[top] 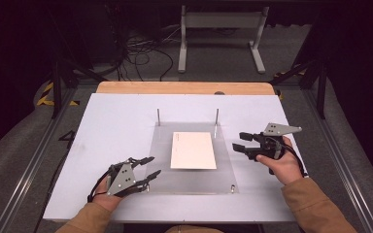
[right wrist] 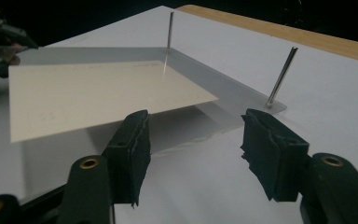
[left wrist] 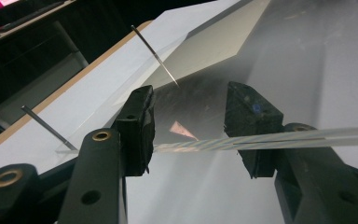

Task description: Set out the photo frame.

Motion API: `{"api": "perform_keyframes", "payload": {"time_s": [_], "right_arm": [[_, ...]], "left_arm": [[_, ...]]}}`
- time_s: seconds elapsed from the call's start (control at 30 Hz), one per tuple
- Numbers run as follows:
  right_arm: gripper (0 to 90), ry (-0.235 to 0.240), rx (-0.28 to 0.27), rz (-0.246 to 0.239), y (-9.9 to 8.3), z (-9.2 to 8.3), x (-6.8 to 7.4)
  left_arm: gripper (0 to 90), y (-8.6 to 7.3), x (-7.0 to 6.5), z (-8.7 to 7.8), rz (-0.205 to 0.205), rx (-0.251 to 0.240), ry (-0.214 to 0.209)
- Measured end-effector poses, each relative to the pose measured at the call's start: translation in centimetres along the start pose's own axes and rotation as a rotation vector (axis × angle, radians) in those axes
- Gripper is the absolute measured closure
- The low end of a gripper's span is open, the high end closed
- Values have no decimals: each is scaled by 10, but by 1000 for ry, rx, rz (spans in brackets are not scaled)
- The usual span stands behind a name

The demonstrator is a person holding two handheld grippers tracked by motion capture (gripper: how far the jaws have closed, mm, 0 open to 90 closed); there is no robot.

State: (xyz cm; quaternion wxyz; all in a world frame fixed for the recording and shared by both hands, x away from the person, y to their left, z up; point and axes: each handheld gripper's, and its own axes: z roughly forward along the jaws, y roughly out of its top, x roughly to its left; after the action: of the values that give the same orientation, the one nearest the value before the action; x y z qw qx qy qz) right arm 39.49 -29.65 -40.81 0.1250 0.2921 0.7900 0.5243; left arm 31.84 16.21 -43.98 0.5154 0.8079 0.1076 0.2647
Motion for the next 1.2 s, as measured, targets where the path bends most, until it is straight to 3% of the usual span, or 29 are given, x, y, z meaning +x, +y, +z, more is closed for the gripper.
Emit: {"api": "perform_keyframes", "payload": {"time_s": [0.13, 0.27, 0.43, 0.67, 0.8, 1.0, 1.2], "right_arm": [[406, 16, -13, -45, -2, -6, 7], [334, 24, -20, -150, -4, -13, 18], [304, 14, 11, -267, -9, -18, 27], [268, 8, 42, -343, -17, -15, 34], [252, 44, 48, -399, -20, -7, 44], [211, 44, 23, -497, -21, 5, 58], [197, 83, -42, -534, -21, 13, 65]], "left_arm": [[515, 1, 0, 0, -14, 0, 4], [515, 2, 0, -1, -22, 3, 6], [511, 5, 0, -1, -34, 6, 8], [511, 6, 1, -1, -40, 7, 7], [511, 7, 1, -1, -40, 8, 8], [510, 7, 2, -1, -46, 8, 5], [508, 7, 2, -1, -45, 5, 1]]}}
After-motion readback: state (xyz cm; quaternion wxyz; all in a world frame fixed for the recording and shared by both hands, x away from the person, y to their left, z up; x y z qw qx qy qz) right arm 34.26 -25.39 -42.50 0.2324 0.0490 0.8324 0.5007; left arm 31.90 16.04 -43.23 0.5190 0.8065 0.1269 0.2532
